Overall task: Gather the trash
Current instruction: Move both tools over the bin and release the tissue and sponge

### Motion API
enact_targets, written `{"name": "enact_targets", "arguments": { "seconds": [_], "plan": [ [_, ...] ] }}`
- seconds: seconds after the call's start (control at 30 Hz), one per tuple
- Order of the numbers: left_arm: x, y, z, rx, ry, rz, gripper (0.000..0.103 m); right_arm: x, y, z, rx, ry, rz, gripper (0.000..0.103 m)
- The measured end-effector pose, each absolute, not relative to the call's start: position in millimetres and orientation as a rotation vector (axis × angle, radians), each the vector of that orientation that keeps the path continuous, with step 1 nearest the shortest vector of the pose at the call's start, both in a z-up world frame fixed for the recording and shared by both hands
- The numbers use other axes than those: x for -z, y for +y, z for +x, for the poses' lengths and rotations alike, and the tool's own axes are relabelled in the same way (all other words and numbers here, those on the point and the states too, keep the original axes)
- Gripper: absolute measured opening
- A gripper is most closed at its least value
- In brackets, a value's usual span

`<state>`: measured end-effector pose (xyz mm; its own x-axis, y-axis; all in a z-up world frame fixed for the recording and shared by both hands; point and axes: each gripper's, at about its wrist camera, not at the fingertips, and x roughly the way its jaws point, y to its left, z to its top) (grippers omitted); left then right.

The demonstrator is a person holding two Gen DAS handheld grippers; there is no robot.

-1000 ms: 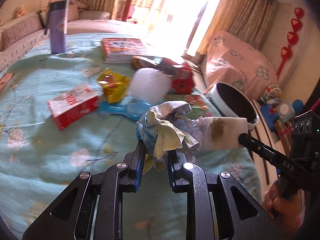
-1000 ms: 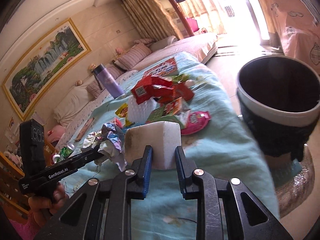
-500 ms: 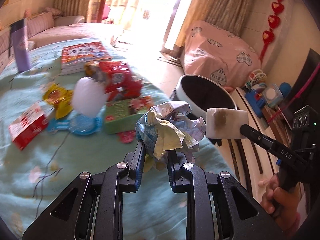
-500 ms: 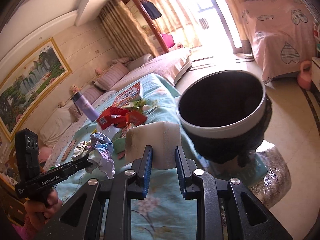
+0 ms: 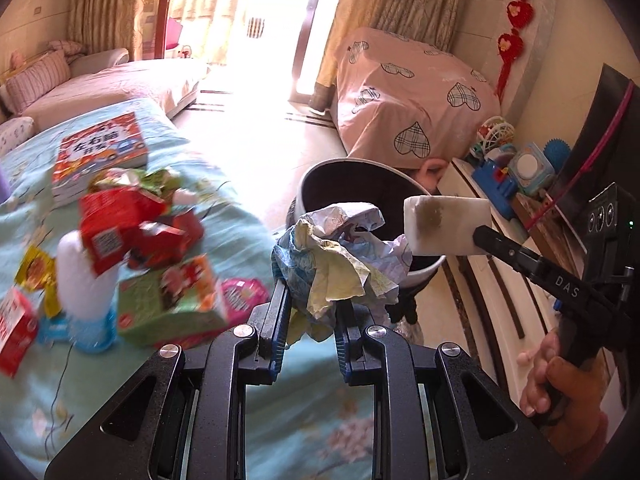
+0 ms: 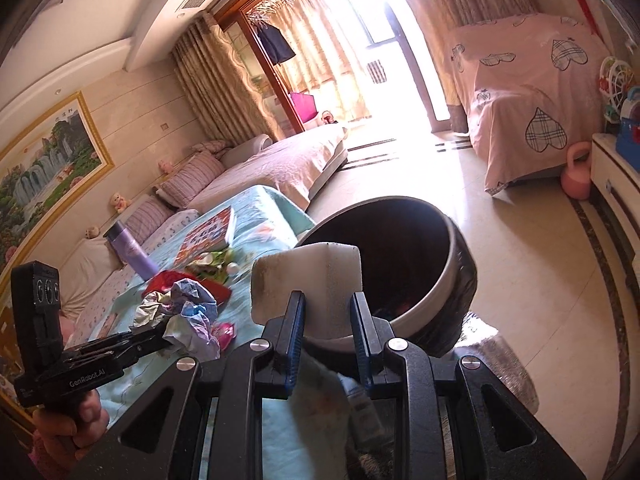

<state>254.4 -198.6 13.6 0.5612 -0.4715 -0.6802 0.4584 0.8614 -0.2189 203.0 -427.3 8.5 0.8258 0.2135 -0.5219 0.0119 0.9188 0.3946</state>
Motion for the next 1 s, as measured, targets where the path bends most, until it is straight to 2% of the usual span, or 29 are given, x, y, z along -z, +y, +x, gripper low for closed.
{"name": "enact_targets", "arguments": {
  "seconds": [0.37,0.7,0.73,0.8,0.87,0.93,1.0],
  "plan": [
    [-18.6,-247.8,292.4,0.565,0.828,0.033,0.019,-5.5,-448.1,233.9,-0.061,0.628,0.351,0.024],
    [1.9,-282.2,326.5,0.574,0.893,0.062,0.021,-0.8,-457.3,259.3,-0.044,0.666,0.308,0.024],
    [4.1,-285.1,328.9,0.574,0.899,0.067,0.023,0.0,-458.7,262.7,-0.044,0.672,0.305,0.024],
    [8.2,-289.2,331.7,0.593,0.917,0.080,0.033,2.3,-461.3,270.1,-0.046,0.686,0.304,0.028],
    [9.7,-290.9,330.4,0.596,0.917,0.083,0.049,5.5,-464.4,276.2,-0.040,0.701,0.305,0.032],
    [9.5,-287.9,327.9,0.595,0.909,0.075,0.055,8.8,-463.7,277.2,-0.039,0.712,0.307,0.039],
    [9.2,-282.2,325.2,0.599,0.909,0.060,0.055,10.7,-465.1,273.3,-0.035,0.709,0.321,0.043]
  ]
}}
